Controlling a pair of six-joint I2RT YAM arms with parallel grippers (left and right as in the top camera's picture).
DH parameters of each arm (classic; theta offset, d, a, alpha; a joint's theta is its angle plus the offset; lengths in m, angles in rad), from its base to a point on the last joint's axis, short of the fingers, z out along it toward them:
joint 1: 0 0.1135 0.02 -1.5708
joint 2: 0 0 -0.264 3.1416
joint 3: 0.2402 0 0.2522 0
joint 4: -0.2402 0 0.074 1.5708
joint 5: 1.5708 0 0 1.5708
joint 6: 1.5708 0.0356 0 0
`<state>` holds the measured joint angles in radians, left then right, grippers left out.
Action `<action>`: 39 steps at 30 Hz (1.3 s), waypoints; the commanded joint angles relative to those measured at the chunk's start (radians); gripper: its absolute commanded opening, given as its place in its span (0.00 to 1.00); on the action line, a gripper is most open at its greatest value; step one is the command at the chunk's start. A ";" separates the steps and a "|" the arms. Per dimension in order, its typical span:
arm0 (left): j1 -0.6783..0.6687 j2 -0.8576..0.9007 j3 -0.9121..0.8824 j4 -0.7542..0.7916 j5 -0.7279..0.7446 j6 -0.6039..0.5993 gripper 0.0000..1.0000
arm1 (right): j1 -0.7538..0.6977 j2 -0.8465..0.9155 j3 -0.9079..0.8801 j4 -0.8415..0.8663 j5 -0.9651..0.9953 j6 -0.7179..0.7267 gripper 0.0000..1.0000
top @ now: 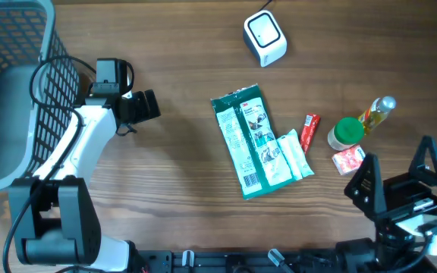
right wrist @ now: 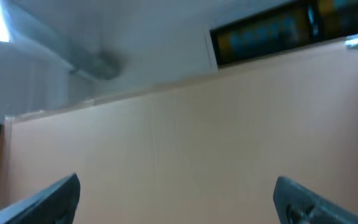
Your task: Scan the item barcode
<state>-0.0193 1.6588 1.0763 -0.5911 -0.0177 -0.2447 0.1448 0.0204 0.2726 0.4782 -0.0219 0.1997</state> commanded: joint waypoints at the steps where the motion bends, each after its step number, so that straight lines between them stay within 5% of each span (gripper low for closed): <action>1: 0.010 0.011 0.004 0.000 -0.010 0.002 1.00 | -0.008 -0.016 -0.079 0.034 0.018 -0.040 1.00; 12: 0.010 0.011 0.004 0.000 -0.010 0.002 1.00 | -0.008 -0.017 -0.270 -0.031 0.030 -0.030 1.00; 21: 0.010 0.011 0.004 0.000 -0.010 0.002 1.00 | -0.008 -0.017 -0.267 -0.468 0.044 -0.006 1.00; 39: 0.010 0.011 0.004 0.000 -0.010 0.002 1.00 | -0.010 -0.017 -0.267 -0.476 -0.053 -0.147 1.00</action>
<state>-0.0193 1.6588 1.0763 -0.5911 -0.0177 -0.2447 0.1402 0.0147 0.0063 0.0021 -0.0483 0.0837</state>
